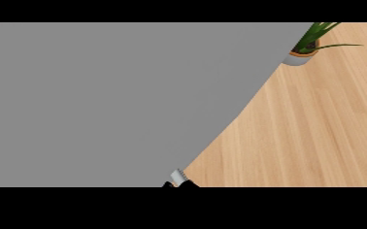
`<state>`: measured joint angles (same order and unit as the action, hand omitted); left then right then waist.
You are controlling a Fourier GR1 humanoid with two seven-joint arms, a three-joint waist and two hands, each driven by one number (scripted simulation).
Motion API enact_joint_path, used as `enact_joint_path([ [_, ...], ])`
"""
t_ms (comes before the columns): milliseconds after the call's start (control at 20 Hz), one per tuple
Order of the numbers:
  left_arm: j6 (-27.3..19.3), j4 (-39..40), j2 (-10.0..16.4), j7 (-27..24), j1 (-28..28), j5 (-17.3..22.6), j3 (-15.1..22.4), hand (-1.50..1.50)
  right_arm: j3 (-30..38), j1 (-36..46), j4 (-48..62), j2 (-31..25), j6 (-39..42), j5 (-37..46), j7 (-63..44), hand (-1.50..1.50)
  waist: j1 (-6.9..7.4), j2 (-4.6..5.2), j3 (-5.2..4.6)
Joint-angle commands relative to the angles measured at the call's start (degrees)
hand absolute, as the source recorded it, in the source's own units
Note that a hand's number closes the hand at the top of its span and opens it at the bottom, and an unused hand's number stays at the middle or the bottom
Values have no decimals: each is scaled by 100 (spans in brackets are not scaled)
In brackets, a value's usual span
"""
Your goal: Pick up the wine, place it into the cabinet and close the cabinet
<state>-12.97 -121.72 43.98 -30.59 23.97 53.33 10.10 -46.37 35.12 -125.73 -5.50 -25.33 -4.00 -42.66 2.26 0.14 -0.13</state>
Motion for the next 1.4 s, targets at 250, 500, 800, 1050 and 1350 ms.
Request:
enact_joint_path([
  [250,13,216,-178,246,-233,-21,-94,-150,994,2728,2460,541,-650,-949,389,150,10,-7,0],
  [500,46,298,-184,433,-301,69,-299,-150,1407,2971,3716,547,219,-554,1172,150,-72,17,6],
  [800,18,410,-507,284,-380,-369,-164,-150,2163,3588,4928,550,466,-781,1452,150,-93,2,6],
  [1050,-235,180,-582,571,-511,-432,-193,-150,2442,3357,5557,550,809,-888,2128,150,-123,3,12],
  [1350,215,330,-666,261,-89,-597,-123,-150,2704,3267,6078,69,1423,-1055,2597,150,-89,21,6],
])
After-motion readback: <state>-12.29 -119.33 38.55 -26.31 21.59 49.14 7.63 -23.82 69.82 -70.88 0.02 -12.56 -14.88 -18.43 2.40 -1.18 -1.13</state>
